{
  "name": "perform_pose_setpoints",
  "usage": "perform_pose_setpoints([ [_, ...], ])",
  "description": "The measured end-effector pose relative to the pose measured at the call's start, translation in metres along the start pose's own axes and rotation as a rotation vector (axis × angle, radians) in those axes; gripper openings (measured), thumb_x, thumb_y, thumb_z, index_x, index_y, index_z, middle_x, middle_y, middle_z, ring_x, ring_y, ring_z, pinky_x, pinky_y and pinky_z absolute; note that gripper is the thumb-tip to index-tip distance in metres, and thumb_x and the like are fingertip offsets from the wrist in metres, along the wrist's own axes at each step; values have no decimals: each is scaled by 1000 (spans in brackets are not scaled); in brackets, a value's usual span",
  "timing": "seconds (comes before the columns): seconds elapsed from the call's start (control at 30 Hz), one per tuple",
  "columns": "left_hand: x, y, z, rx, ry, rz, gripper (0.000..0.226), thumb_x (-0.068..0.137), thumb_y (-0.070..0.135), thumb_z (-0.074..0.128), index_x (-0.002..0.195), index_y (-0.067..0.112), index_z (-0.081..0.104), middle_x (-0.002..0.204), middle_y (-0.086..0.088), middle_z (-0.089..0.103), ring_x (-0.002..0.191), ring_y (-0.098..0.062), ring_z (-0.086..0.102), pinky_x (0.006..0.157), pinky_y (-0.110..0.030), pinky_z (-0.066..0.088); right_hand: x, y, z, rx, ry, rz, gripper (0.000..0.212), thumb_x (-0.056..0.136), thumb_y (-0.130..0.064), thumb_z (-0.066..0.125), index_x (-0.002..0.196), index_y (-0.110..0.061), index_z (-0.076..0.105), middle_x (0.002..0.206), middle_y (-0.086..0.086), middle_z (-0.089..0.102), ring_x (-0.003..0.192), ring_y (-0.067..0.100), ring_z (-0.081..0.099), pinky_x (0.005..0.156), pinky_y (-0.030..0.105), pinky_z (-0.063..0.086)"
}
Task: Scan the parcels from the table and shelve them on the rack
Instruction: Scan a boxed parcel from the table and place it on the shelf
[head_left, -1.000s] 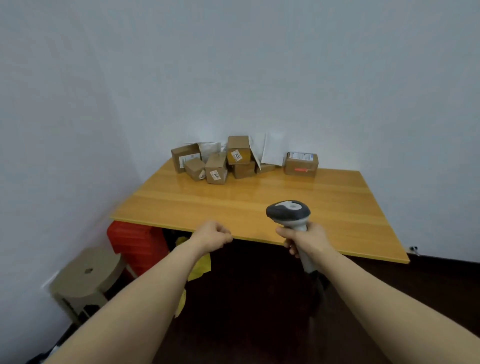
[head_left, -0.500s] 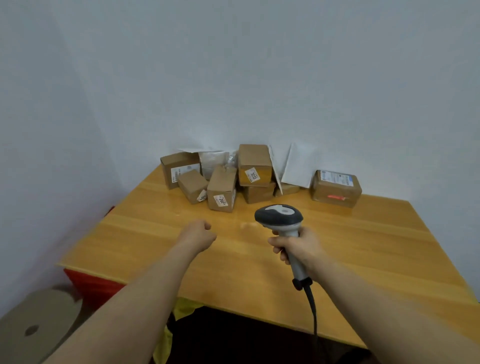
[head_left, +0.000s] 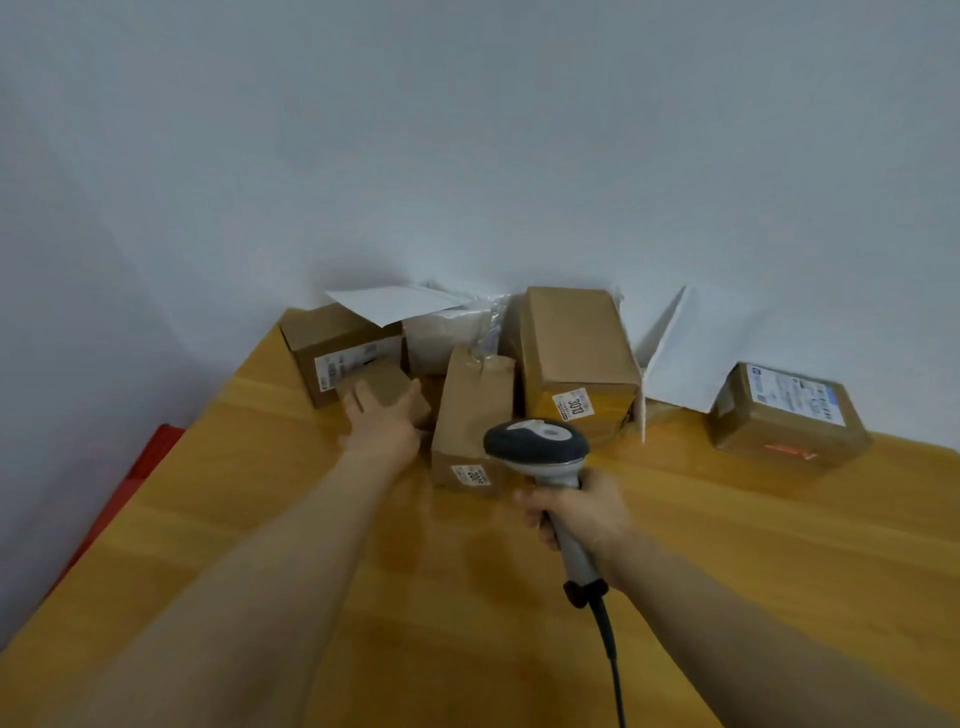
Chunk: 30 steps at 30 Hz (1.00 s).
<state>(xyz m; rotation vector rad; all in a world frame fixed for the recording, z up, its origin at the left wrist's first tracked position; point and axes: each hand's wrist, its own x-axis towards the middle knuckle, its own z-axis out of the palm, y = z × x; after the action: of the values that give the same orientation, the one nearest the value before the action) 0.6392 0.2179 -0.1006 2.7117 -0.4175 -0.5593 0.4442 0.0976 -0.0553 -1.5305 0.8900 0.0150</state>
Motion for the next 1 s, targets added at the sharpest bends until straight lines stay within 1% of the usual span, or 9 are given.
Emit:
perform_pose_setpoints([
  [0.1, 31, -1, 7, 50, -48, 5, 75, 93, 32, 57, 146, 54, 8, 155, -7, -26, 141, -37, -25, 111, -66, 13, 22, 1, 5, -20, 0, 34, 13, 77, -9, 75, 76, -8, 62, 54, 1, 62, 43, 12, 54, 45, 25, 47],
  [0.23, 60, -2, 20, -18, -11, 11, 49, 98, 45, 39, 144, 46, 23, 156, -5, -24, 142, -39, -22, 111, -68, 12, 38, 6, 7, -39, -34, 56, 14, 78, -11, 75, 81, -8, 62, 53, -1, 64, 43, 8, 56, 44, 21, 47],
  [0.43, 49, -14, 37, -100, 71, -89, 41, 88, 31, 58, 125, 32, 39, 157, -9, -9, 144, -36, -6, 106, -65, 22, 36, 12, 5, -60, -65, 83, 14, 79, -9, 74, 82, -7, 60, 51, -2, 63, 41, 8, 55, 43, 20, 47],
  [0.53, 17, -37, 47, -118, 96, -106, 78, 81, 36, 64, 141, 43, 14, 156, -6, -13, 144, -36, 1, 109, -62, 22, 23, 9, 2, -88, -108, 69, 14, 80, -9, 74, 82, -6, 61, 55, 1, 63, 41, 9, 55, 44, 21, 47],
  [0.63, -25, -53, 45, -331, 116, -346, 116, 72, 48, 74, 146, 38, -14, 155, -14, -8, 142, -39, 6, 112, -56, 24, 3, 7, -3, -98, -160, 36, 13, 81, -8, 73, 84, -3, 62, 60, 5, 64, 44, 13, 54, 46, 24, 48],
  [0.7, -55, -65, 40, -609, 135, -516, 119, 66, 38, 82, 149, 23, -2, 148, -20, 22, 133, -41, 30, 104, -53, 39, -16, 7, -8, -94, -188, 12, 12, 81, -6, 72, 87, 0, 64, 60, 6, 64, 46, 15, 54, 48, 27, 47],
  [0.8, -112, -75, 28, -1136, 21, -576, 95, 70, 21, 79, 144, 8, 21, 124, -28, 55, 105, -41, 59, 87, -57, 52, -53, 14, -19, -94, -251, -47, 13, 83, -6, 72, 89, 3, 65, 61, 9, 64, 46, 17, 54, 48, 27, 46],
  [0.93, -205, -49, 17, -1382, -81, -401, 49, 76, 12, 66, 124, 14, 54, 110, -13, 64, 95, -34, 63, 70, -45, 56, -111, 31, -47, -97, -296, -114, 13, 82, -6, 73, 89, 0, 65, 60, 8, 64, 46, 17, 54, 49, 28, 47],
  [1.0, -254, -29, 18, -1397, -103, -294, 43, 74, 11, 65, 117, 16, 58, 111, -10, 63, 98, -31, 60, 69, -42, 54, -142, 40, -66, -90, -300, -152, 13, 81, -6, 74, 89, 0, 65, 59, 8, 64, 46, 17, 55, 49, 28, 47],
])
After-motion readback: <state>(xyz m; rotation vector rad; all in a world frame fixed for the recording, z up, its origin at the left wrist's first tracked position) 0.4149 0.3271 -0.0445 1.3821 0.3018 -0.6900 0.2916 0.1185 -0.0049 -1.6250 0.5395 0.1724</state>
